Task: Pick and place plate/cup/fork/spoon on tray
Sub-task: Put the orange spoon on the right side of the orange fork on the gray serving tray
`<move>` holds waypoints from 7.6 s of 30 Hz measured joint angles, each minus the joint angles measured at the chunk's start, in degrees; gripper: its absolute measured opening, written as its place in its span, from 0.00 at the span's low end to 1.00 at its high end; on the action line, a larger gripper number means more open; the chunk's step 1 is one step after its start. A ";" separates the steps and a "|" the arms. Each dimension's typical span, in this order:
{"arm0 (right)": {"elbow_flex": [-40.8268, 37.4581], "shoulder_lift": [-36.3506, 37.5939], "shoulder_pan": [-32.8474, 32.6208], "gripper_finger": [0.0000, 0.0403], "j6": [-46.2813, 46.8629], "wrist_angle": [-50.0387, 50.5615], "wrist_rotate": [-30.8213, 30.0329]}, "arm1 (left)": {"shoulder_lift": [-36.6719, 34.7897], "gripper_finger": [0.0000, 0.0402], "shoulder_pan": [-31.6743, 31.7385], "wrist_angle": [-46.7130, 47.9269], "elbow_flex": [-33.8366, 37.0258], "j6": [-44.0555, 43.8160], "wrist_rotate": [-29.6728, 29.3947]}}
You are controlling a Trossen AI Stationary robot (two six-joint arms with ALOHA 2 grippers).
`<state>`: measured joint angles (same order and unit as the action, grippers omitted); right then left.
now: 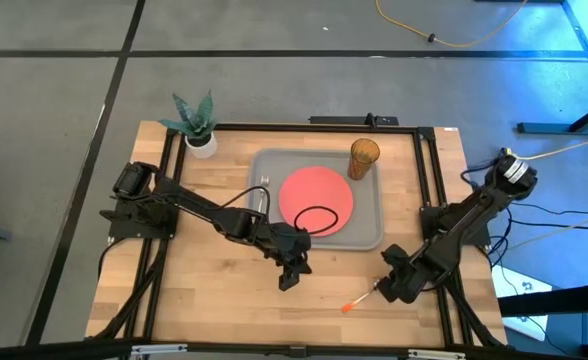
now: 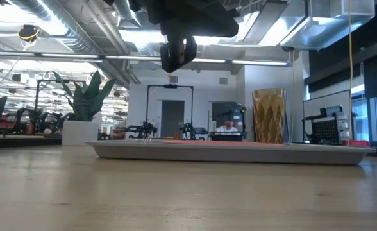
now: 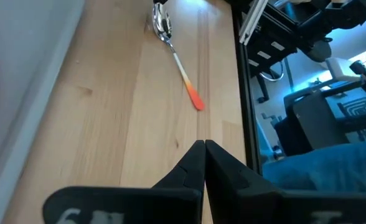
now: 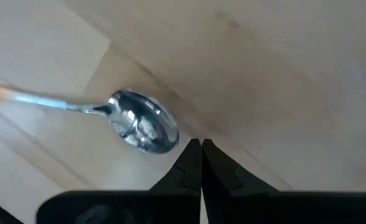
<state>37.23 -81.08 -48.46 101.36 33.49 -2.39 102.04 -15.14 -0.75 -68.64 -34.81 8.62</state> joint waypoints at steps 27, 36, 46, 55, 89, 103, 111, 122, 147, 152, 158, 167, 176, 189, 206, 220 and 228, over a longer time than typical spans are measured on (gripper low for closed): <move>1.57 -8.91 10.22 0.00 -23.86 -14.64 2.66 | 0.00 0.00 0.00 0.18 0.00 0.48 1.62; 1.46 -9.20 12.35 0.00 -31.60 -19.59 -4.26 | 0.00 0.00 -0.07 0.24 0.00 0.53 1.75; 1.96 -9.17 14.65 0.00 -37.55 -24.71 -3.76 | 0.00 0.00 -0.07 0.26 0.00 0.55 1.77; 7.27 -9.06 14.49 0.00 -44.97 -24.11 0.96 | 0.00 0.00 -0.02 0.28 0.00 0.46 -0.27; 20.77 10.09 14.77 0.00 -56.82 13.44 -5.63 | 0.00 0.17 -0.26 0.72 0.00 -23.32 -5.09; 7.19 5.29 17.24 0.00 -65.52 -4.92 7.06 | 0.00 0.17 -0.79 0.70 0.00 -28.96 -5.72; 6.34 -3.00 17.55 0.00 -67.52 -13.24 9.77 | 0.00 0.17 -0.99 0.76 0.00 -29.67 -6.10; 6.34 -13.96 17.55 0.00 -65.85 -24.77 11.52 | 0.00 0.17 -4.52 0.96 0.00 -29.11 -3.08; 7.02 -22.58 22.16 0.00 -73.45 -41.44 12.27 | 0.00 0.17 -6.38 1.24 -0.02 -27.96 -3.52; 6.94 -20.90 22.40 0.00 -73.07 -39.75 12.94 | 0.00 0.17 -6.38 1.33 -0.02 -27.63 -3.50; 6.95 -12.58 21.50 0.00 -70.10 -34.38 11.95 | 0.00 0.17 -6.38 1.31 -0.02 -27.58 -3.44; 14.98 0.29 15.96 0.00 -70.34 -16.51 -0.84 | 0.00 0.17 -6.80 1.14 -0.02 -21.71 -5.62; 29.14 3.26 9.62 0.00 -71.85 -1.15 -14.43 | 0.00 0.17 -6.71 1.17 -0.14 -18.26 -9.65; 43.54 3.29 4.50 0.00 -66.08 23.41 -25.01 | 11.48 0.17 -6.33 7.38 -15.59 -8.06 -19.27; 44.54 3.29 4.06 0.00 -58.09 34.43 -25.03 | 22.25 0.17 -9.67 19.86 -27.30 -13.09 -27.07; 44.54 3.29 4.06 0.00 -58.45 35.89 -26.69 | 28.04 0.17 -11.19 14.49 -27.21 -17.57 -31.31; 44.54 3.29 4.06 0.00 -58.99 36.11 -26.67 | 28.97 0.17 -11.06 13.59 -27.21 -17.55 -32.59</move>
<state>81.77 -77.80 -44.40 42.37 69.60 -29.06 131.01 -26.20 12.83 -95.85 -52.36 -23.96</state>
